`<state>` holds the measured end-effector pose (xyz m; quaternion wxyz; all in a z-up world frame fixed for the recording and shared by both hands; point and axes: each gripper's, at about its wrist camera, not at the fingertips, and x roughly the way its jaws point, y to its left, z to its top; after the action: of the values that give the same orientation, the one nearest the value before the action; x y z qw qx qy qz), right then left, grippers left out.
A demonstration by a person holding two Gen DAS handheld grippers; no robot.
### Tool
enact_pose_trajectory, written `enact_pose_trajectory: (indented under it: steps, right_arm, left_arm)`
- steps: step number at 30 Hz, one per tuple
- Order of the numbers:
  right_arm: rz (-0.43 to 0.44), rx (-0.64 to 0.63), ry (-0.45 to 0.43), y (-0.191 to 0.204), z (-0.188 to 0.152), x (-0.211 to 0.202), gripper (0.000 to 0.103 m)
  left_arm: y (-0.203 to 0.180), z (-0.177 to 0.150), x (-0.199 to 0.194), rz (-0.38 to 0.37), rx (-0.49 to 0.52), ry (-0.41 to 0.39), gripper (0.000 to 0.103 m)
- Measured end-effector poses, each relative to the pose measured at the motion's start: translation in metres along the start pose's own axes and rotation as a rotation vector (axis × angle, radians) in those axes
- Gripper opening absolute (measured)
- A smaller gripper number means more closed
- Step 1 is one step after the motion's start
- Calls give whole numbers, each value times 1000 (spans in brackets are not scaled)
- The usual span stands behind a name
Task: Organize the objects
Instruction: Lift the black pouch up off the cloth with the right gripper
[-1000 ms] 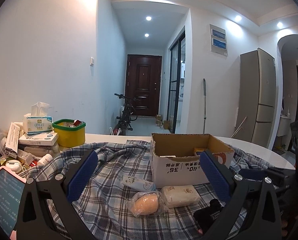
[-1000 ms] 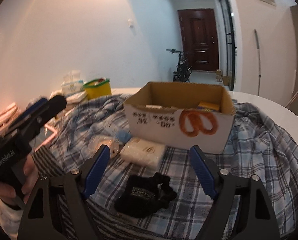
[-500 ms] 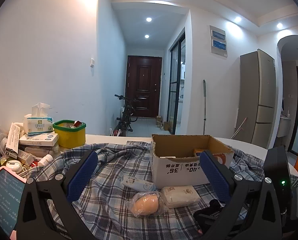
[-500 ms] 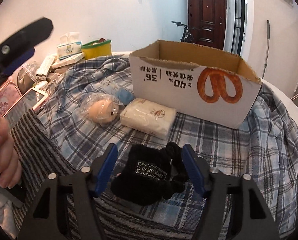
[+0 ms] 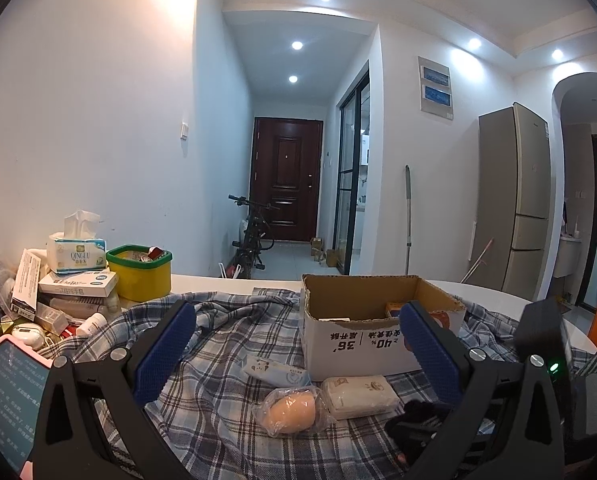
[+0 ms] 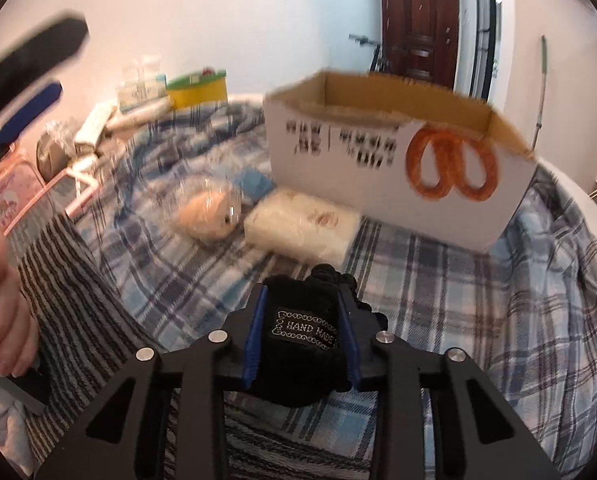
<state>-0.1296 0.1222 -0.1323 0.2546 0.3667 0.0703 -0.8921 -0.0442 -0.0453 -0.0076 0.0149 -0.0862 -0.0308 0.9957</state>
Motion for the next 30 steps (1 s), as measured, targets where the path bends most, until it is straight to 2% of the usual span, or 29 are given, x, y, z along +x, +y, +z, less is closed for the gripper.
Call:
enact_pose_trajectory:
  steps: [3,8,10,14,16,24,26,30]
  right_arm:
    - [-34,-1,-111,-3,3,-20,32]
    - [-161,-7,-345,-7,7,-60,32]
    - [-179,6,-404,-12,8,-71,32]
    - [-194,25,-386,-17,13,-67,32]
    - [-172,53,-378,-23,14,-66,32]
    - [-157,111,-403,-32,17,-76,32]
    - [-128,95,-415,-31,21,-83,32]
    - [-75,-26,-439,-14,32,-97,32]
  left_arm:
    - [0,0,0,0,-3,2,103]
    - [0,0,1,4,-1,6,103]
    - [0,0,1,5,0,10,103]
    - [0,-1,2,7,-2,16,103]
    - [1,-1,3,7,-6,21,103]
    - [5,-2,11,10,-32,62,103]
    - [6,-2,13,10,-42,68,103]
    - [6,-3,13,15,-44,73,103]
